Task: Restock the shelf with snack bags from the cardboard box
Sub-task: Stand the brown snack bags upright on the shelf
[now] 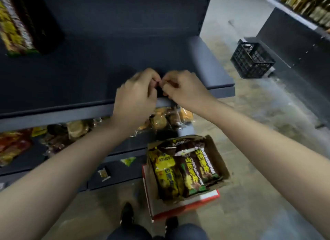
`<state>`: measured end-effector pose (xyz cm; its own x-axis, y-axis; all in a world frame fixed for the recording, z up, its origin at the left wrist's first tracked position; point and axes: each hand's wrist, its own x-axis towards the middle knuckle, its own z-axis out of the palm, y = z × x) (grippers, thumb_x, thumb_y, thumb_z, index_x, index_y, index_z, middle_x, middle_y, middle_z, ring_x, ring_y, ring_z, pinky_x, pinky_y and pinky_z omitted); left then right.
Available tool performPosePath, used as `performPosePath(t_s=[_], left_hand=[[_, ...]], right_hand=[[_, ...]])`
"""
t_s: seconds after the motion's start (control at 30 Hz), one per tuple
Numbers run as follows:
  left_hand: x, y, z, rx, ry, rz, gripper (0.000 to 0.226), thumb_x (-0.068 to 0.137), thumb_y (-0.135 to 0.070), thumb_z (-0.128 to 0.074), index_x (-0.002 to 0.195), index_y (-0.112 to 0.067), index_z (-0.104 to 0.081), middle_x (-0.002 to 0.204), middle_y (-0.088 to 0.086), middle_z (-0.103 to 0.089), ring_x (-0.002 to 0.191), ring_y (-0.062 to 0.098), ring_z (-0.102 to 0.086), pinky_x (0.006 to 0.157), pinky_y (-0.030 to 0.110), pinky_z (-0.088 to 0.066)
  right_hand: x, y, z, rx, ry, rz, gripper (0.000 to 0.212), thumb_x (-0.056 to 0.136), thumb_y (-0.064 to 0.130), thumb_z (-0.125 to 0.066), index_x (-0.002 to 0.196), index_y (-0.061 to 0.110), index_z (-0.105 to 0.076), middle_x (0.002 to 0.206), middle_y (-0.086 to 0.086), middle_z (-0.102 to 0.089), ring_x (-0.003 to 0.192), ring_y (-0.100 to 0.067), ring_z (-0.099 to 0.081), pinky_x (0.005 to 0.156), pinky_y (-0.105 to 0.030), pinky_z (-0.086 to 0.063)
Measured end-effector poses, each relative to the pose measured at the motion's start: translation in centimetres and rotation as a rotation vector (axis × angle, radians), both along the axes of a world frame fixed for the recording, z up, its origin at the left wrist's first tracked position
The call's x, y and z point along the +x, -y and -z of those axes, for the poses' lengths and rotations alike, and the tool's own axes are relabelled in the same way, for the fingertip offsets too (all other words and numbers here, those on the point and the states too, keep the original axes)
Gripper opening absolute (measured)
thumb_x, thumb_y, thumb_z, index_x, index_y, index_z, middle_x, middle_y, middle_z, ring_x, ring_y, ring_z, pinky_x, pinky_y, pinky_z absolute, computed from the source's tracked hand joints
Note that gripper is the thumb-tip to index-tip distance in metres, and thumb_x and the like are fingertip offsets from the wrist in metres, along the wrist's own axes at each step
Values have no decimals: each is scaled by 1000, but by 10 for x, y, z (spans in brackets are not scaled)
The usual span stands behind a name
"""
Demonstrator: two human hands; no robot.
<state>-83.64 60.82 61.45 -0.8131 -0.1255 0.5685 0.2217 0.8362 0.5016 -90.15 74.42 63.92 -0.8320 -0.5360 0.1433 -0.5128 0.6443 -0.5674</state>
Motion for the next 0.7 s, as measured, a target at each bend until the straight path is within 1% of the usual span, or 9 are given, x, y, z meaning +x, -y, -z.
performPosePath(t_s=[0.07,0.13,0.2,0.27,0.33,0.4,0.57,0.63,0.7], left_hand=[[7,-32,21,22,39,28,25,82,-15,-40,96,-11,-60,89,5,-64,79,25,-62,65,40,-51],[16,-59,48,22,107,58,26,86,-18,-38,97,-11,-61,90,8,-66,77,30,-63,60,38,-51],[27,-81,79,39,213,72,30,87,-21,-36,99,-12,-62,90,9,-67,71,32,-64,55,34,-50],[35,-101,111,109,372,42,23,89,-16,-41,98,-13,-63,89,5,-68,72,29,-65,55,30,-44],[39,-119,140,223,565,-16,19,93,-12,-45,99,-16,-62,96,2,-67,83,21,-64,61,27,-40],[42,-134,164,301,769,-71,20,95,-14,-42,103,-17,-60,106,0,-64,92,14,-59,68,25,-36],[54,-152,211,403,1079,-148,29,94,-16,-42,123,-13,-45,122,11,-52,104,26,-55,75,27,-39],[55,-155,223,471,1168,-174,37,93,-21,-46,128,-12,-37,124,16,-51,107,31,-55,84,35,-45],[54,-156,229,514,1221,-209,43,93,-24,-47,133,-12,-33,127,16,-51,115,33,-52,93,41,-45]], right_hand=[[12,-37,14,3,32,3,19,88,28,-51,93,22,-68,86,4,-68,80,-15,-61,74,-37,-51],[24,-68,36,27,59,15,19,87,28,-53,96,20,-68,83,2,-66,75,-18,-58,69,-37,-50],[34,-92,62,88,112,22,18,88,27,-53,96,18,-67,84,-4,-68,76,-24,-61,68,-37,-51],[41,-110,91,173,215,52,19,90,30,-50,96,20,-65,79,-2,-64,72,-24,-61,66,-34,-51],[47,-124,124,211,317,91,20,90,34,-47,95,24,-64,81,1,-65,73,-23,-62,68,-35,-53],[53,-136,156,221,400,130,21,89,39,-44,93,28,-62,88,3,-68,82,-23,-64,73,-40,-54],[68,-153,212,218,551,249,26,91,34,-50,108,17,-61,109,-1,-62,101,-20,-59,83,-37,-50],[71,-155,226,207,596,287,31,91,33,-53,115,14,-57,116,-4,-57,106,-21,-56,87,-34,-47],[74,-155,236,207,650,300,39,91,32,-53,124,11,-50,124,-7,-53,112,-21,-53,91,-32,-44]])
